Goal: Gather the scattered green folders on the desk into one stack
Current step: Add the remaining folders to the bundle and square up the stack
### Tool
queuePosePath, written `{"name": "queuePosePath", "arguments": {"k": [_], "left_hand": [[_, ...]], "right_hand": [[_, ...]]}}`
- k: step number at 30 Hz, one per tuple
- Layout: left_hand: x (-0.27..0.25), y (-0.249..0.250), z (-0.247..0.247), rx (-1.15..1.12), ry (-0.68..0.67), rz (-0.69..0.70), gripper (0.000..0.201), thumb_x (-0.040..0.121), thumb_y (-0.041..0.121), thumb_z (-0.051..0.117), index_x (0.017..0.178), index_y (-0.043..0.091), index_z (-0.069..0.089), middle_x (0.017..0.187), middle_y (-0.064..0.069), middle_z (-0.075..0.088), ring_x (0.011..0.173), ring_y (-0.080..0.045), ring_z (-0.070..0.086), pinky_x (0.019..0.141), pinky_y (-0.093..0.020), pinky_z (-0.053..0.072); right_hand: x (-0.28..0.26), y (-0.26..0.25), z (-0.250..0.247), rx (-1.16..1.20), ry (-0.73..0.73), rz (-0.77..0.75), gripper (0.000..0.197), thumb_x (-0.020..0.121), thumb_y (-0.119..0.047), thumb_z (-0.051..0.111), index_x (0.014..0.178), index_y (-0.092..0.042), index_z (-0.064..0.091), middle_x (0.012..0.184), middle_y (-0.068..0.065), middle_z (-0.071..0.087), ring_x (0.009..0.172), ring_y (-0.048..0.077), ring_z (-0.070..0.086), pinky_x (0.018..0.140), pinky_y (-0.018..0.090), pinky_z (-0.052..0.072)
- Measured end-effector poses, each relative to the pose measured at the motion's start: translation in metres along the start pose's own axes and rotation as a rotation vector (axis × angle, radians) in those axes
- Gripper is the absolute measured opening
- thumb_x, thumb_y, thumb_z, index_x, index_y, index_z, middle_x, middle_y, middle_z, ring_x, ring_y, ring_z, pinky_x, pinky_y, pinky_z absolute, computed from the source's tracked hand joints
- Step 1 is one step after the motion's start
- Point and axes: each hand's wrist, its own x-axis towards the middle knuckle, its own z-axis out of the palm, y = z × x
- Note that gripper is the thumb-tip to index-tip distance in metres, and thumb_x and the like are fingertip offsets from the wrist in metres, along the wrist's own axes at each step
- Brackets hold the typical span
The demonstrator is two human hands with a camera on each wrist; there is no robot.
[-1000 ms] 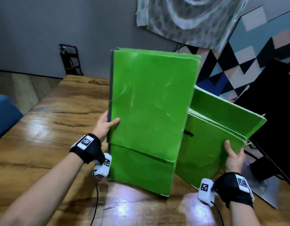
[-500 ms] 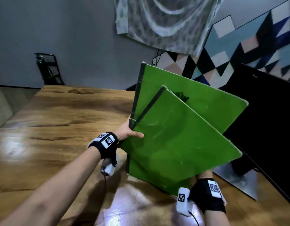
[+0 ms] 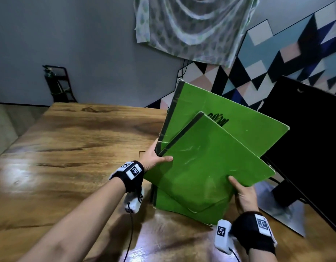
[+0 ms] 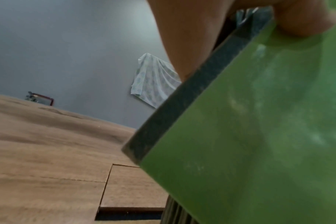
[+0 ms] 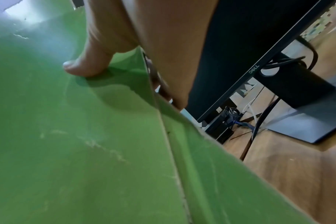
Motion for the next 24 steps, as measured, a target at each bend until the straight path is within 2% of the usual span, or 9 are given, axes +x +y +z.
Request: {"name": "queuePosePath", "arguments": {"k": [3,5,6,8,10,13,16,20,24], "left_hand": [[-0.008,-0.004,-0.003,-0.036,0.003,0.020,0.141,0.019,0.072,0.075,0.139,0.013,0.031,0.141,-0.012,0.046,0.111,-0.014,0.053,0.101,-0.031,0.042],[-0.015,-0.010,-0.008,-0.067,0.022,0.035,0.143,0.020,0.072,0.075,0.141,0.012,0.028,0.143,-0.010,0.044,0.096,0.001,0.058,0.082,-0.012,0.047],[-0.020,-0.010,-0.012,-0.081,0.030,0.050,0.143,0.022,0.071,0.075,0.142,0.012,0.027,0.143,-0.009,0.044,0.088,0.009,0.059,0.073,-0.006,0.046],[-0.032,-0.010,-0.020,-0.105,0.056,0.068,0.132,0.030,0.061,0.078,0.141,0.010,0.028,0.139,-0.008,0.046,0.082,0.012,0.061,0.067,-0.001,0.046],[-0.046,-0.009,-0.031,-0.148,0.090,0.065,0.119,0.032,0.051,0.081,0.134,0.012,0.034,0.125,-0.003,0.056,0.085,0.005,0.060,0.070,-0.003,0.046],[-0.063,-0.015,-0.052,-0.185,0.165,0.048,0.118,0.006,0.059,0.083,0.110,0.020,0.044,0.097,0.009,0.060,0.073,0.006,0.065,0.063,-0.011,0.054],[-0.069,-0.016,-0.071,-0.061,0.169,0.092,0.132,0.016,0.064,0.082,0.130,0.013,0.040,0.112,0.005,0.060,0.097,0.001,0.059,0.097,-0.032,0.050],[-0.067,-0.004,-0.074,-0.008,0.159,0.189,0.144,0.021,0.068,0.079,0.143,0.018,0.021,0.120,0.019,0.048,0.099,0.020,0.052,0.077,0.003,0.042],[-0.064,-0.008,-0.065,-0.071,0.226,0.218,0.145,0.024,0.064,0.082,0.144,0.014,0.019,0.125,0.008,0.053,0.098,0.016,0.058,0.082,-0.005,0.047]], "right_hand": [[0.003,-0.005,0.006,-0.047,0.024,-0.033,0.092,0.030,-0.050,0.090,0.106,-0.008,0.062,0.096,-0.003,0.075,0.084,0.010,0.070,0.085,0.032,0.055],[-0.004,-0.011,0.015,-0.040,-0.023,-0.052,0.083,0.023,-0.055,0.088,0.090,-0.013,0.063,0.077,-0.015,0.075,0.070,-0.001,0.069,0.073,0.020,0.057],[-0.009,-0.014,0.022,-0.052,-0.023,-0.054,0.068,0.032,-0.049,0.089,0.084,-0.016,0.061,0.070,-0.018,0.073,0.064,-0.004,0.067,0.066,0.015,0.056],[-0.017,-0.020,0.038,-0.011,-0.047,-0.104,0.029,0.064,-0.010,0.080,0.080,-0.017,0.057,0.060,-0.019,0.071,0.056,-0.006,0.065,0.056,0.012,0.053],[-0.015,-0.017,0.049,-0.001,-0.097,-0.069,0.030,0.063,0.004,0.072,0.081,-0.015,0.059,0.059,-0.016,0.071,0.056,-0.004,0.066,0.056,0.015,0.052],[-0.015,-0.015,0.074,-0.007,-0.195,-0.012,0.058,0.046,-0.021,0.086,0.096,-0.008,0.060,0.071,-0.011,0.075,0.066,0.003,0.070,0.061,0.018,0.055],[-0.013,-0.017,0.092,0.008,-0.284,0.018,0.053,0.066,-0.002,0.076,0.114,0.002,0.053,0.069,-0.013,0.074,0.064,0.001,0.069,0.056,0.014,0.053],[-0.008,-0.027,0.098,-0.056,-0.304,0.011,0.104,0.024,-0.040,0.091,0.115,-0.011,0.052,0.083,-0.006,0.076,0.074,0.007,0.071,0.060,0.019,0.055],[-0.008,-0.026,0.096,-0.092,-0.311,0.035,0.107,0.030,-0.027,0.091,0.126,-0.016,0.044,0.100,0.003,0.069,0.078,0.010,0.071,0.062,0.022,0.056]]}}
